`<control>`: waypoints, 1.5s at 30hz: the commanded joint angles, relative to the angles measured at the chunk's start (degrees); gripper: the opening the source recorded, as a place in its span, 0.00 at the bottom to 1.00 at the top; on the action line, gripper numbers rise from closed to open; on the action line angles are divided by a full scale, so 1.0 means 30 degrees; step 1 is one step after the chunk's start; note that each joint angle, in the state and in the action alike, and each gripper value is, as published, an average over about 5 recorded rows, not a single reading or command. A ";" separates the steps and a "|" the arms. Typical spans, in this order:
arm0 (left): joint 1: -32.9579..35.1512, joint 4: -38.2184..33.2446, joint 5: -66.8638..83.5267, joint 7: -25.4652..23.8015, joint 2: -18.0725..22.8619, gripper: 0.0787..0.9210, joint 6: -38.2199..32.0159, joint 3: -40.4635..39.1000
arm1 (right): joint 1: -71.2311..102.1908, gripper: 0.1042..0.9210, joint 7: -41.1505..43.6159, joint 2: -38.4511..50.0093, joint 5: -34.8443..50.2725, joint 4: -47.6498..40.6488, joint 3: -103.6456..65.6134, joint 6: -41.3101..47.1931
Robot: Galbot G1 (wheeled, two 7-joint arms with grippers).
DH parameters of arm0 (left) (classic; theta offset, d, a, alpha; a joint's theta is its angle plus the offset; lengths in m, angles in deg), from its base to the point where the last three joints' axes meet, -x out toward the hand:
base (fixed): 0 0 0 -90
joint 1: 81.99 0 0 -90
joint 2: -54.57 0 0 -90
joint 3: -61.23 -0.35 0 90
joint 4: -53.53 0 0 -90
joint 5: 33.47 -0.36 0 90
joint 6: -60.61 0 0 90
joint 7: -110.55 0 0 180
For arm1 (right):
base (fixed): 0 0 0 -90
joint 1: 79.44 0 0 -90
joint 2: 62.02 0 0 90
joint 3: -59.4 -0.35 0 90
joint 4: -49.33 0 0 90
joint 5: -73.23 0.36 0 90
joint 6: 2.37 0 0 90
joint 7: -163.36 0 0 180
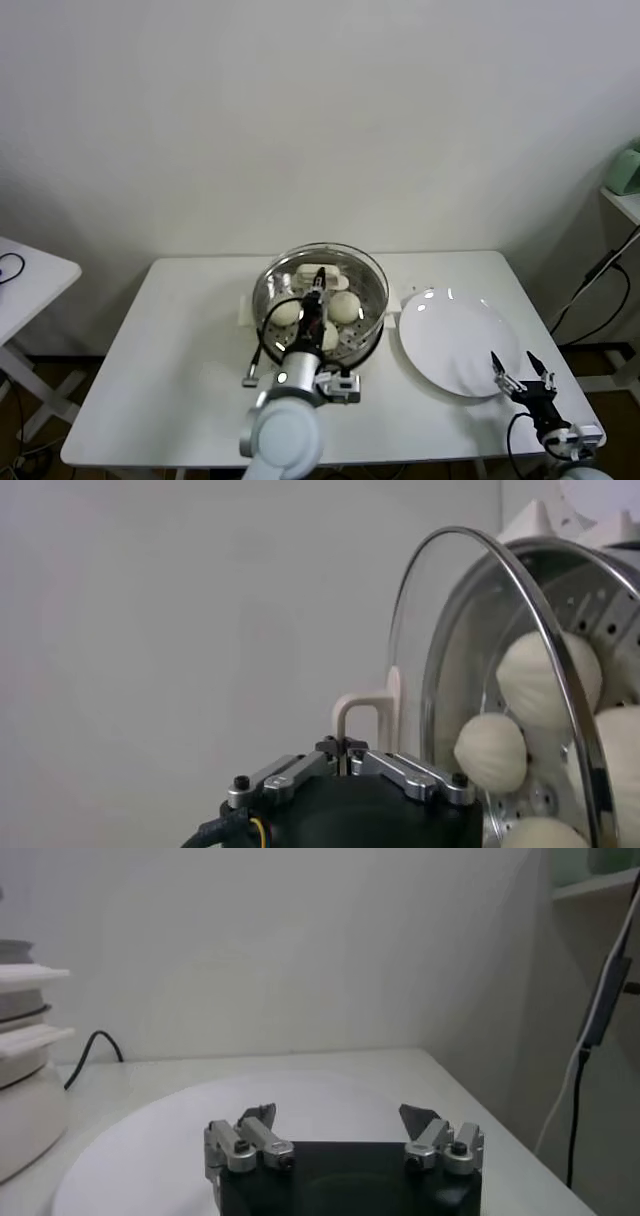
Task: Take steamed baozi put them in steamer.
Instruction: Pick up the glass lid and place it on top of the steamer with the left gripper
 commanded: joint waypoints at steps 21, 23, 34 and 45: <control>-0.0108 0.1880 -0.1032 0.0329 0.1023 0.06 0.0226 0.0336 | 0.0268 0.88 0.0214 -0.0110 0.0015 0.0055 -0.0019 -0.0189; -0.0043 0.1903 -0.1022 0.0376 0.1023 0.06 0.0218 0.0325 | 0.0273 0.88 0.0213 -0.0120 0.0009 0.0067 -0.0025 -0.0186; -0.0011 0.2176 -0.1024 0.0674 0.1107 0.06 0.0196 0.0330 | 0.0370 0.88 0.0240 -0.0150 0.0009 0.0197 -0.0120 -0.0231; -0.0008 0.2320 -0.0895 0.0875 0.1043 0.06 0.0127 0.0360 | 0.0322 0.88 0.0261 -0.0203 0.0012 0.0212 -0.0133 -0.0331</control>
